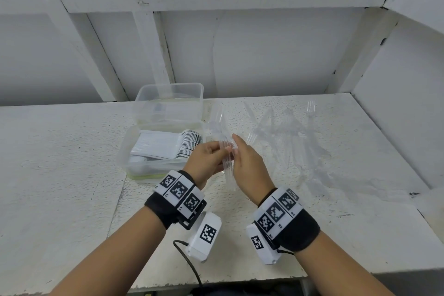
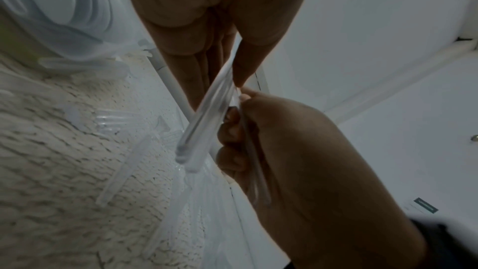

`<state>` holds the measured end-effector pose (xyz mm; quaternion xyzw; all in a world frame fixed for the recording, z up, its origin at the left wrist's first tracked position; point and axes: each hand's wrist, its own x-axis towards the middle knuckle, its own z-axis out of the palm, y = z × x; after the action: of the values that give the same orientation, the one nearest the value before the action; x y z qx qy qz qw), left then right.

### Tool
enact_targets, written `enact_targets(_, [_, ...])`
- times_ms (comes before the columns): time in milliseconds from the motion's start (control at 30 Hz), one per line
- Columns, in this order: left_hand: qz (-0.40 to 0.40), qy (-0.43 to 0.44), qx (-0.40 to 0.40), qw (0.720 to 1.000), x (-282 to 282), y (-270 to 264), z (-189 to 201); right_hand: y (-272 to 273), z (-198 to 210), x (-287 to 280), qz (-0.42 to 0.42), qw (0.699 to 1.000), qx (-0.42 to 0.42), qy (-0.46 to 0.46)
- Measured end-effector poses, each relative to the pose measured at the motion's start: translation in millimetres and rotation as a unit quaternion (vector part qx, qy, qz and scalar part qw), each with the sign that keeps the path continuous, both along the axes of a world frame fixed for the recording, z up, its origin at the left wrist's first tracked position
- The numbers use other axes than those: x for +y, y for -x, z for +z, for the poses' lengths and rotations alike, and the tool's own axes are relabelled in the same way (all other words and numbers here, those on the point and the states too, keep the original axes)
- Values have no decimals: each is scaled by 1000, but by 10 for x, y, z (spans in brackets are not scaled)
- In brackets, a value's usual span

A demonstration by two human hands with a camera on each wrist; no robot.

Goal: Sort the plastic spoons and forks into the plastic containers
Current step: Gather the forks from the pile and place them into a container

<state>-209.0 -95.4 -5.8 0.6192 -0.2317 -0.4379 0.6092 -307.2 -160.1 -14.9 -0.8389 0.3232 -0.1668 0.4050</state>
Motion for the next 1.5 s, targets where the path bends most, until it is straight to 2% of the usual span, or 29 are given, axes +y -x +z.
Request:
enact_targets(167, [21,12,34,999,9,3,24,18,-5,-38,-34,998,-41,-42])
enact_targets(300, [44,19,74,996,22,-22,21,64,54,-48,-43,990,-108,-83])
enact_targets(433, [10,14,53,998,20,35,52,18,20,27,-5,994,-112,-18])
enact_targets(633, [19,-13,26,999,40,46,-1,34,3,61,0,995,-76,64])
enact_targets(667, [20,-16,28,999,49,54,-4,32,7,65,5,996,-80,49])
enact_targets(800, [-15,-15,47,999,86,44,-8,32,80,105,35,986,-105,-126])
enact_targets(833, [-28,-20,50,998,97,24,-2,40,101,108,39,983,-104,-146])
enact_targets(1033, [-78,-33,92,992,139,-81,74,52,137,67,76,986,-87,-118])
enact_targets(1133, [-105,-66,69,990,159,-187,150,79,140,17,84,988,-68,-109])
enact_targets(1233, [-55,-69,67,994,147,-309,236,105,182,-29,90,983,-71,-143])
enact_targets(1367, [55,31,86,994,98,-343,385,85,249,-19,133,971,-86,-179])
enact_targets(1500, [94,49,93,990,56,-335,418,47,269,30,144,965,-85,-202])
